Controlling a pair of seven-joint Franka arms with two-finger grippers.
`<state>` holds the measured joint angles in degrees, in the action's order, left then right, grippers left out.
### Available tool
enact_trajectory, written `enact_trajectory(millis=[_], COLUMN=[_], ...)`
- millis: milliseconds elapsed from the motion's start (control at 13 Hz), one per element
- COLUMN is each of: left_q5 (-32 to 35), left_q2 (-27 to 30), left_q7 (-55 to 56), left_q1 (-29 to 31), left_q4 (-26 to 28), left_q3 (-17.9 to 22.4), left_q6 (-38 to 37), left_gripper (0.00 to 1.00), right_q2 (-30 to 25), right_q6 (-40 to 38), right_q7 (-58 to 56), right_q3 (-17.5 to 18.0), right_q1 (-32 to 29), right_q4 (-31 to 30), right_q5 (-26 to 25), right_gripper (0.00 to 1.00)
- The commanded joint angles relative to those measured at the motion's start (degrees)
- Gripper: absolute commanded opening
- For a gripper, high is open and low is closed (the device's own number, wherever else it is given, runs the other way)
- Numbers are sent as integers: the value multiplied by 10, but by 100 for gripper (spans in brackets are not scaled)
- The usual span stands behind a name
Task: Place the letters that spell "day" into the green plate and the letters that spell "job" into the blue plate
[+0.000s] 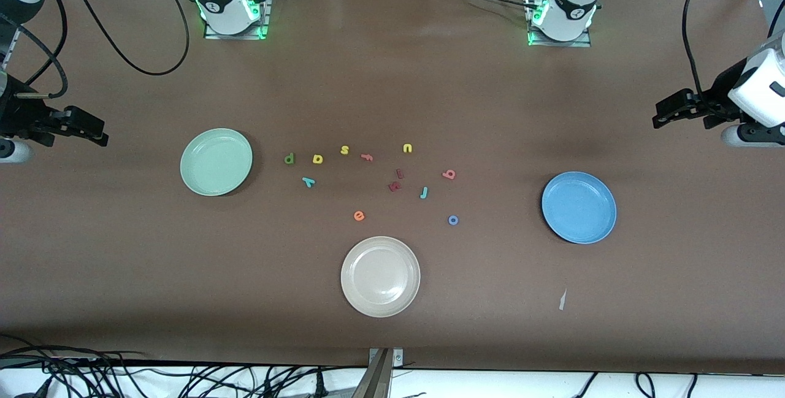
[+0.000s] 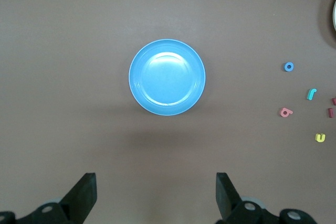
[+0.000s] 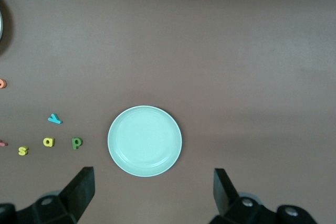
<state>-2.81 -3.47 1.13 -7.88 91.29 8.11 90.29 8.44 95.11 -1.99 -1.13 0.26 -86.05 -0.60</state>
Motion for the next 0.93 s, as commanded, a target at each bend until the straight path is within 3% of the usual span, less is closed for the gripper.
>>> enact_trajectory(millis=[0,849], left_q5=[8,14], left_q2=[0,-6], left_q7=[-2,0], left_q1=[-1,-6], left_q4=[-1,-5], left_q3=[-1,-1], left_q6=[2,1], left_gripper=[100,100], right_q2=[2,2], right_q6=[-10,-12], right_q7=[4,4], right_q3=[2,2], right_q1=[-4,-4], right_q4=[11,11], right_q5=[0,0], right_gripper=[100,100])
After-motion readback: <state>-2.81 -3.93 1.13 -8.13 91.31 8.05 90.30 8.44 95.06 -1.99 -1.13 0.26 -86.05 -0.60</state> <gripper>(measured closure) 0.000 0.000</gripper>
